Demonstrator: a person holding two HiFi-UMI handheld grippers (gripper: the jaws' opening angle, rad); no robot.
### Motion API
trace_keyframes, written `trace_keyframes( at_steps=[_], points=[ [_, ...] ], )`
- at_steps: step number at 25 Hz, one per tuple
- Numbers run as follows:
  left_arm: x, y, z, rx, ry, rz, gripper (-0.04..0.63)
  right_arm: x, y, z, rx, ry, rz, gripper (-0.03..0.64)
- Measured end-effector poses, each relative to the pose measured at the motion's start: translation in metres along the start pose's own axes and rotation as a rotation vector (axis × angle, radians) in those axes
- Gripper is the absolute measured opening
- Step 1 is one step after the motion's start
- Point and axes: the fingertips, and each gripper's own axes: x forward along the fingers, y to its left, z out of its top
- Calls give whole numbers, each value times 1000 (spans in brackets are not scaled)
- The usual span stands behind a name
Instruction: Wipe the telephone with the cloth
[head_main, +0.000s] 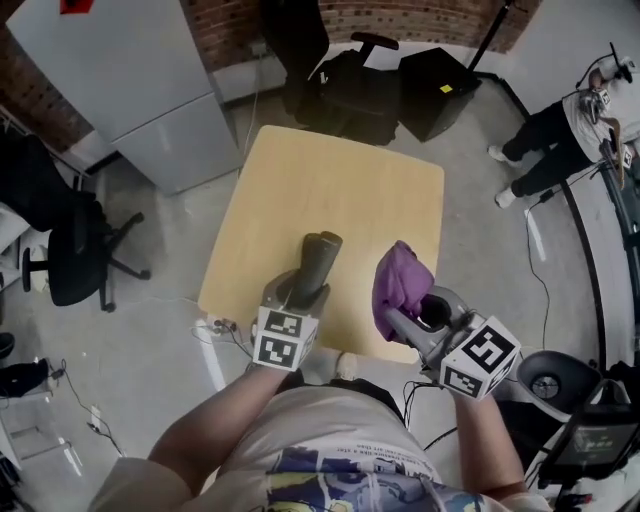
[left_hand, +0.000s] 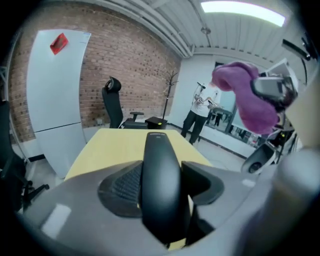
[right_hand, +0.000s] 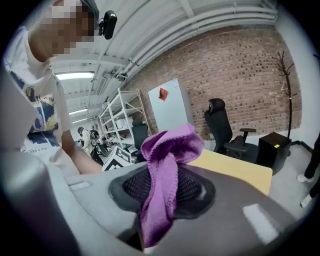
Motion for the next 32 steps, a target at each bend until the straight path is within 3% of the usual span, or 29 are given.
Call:
trace_keyframes(
  at_steps=[10,19,24,32],
  points=[
    [-39,-40,33,80,-55,-198,247,65,37,64,-89,-96,101,107],
    [-58,-57,42,138,-67,-346,247,122,82,59,-148,-28,201,107],
    [-71,-55,41,145,-75,-401,247,130,79,49,-168,18,153,106],
    [-86,-56,38,161,-91,-460,247,103,30,50,-148,2,-33,106]
  ],
)
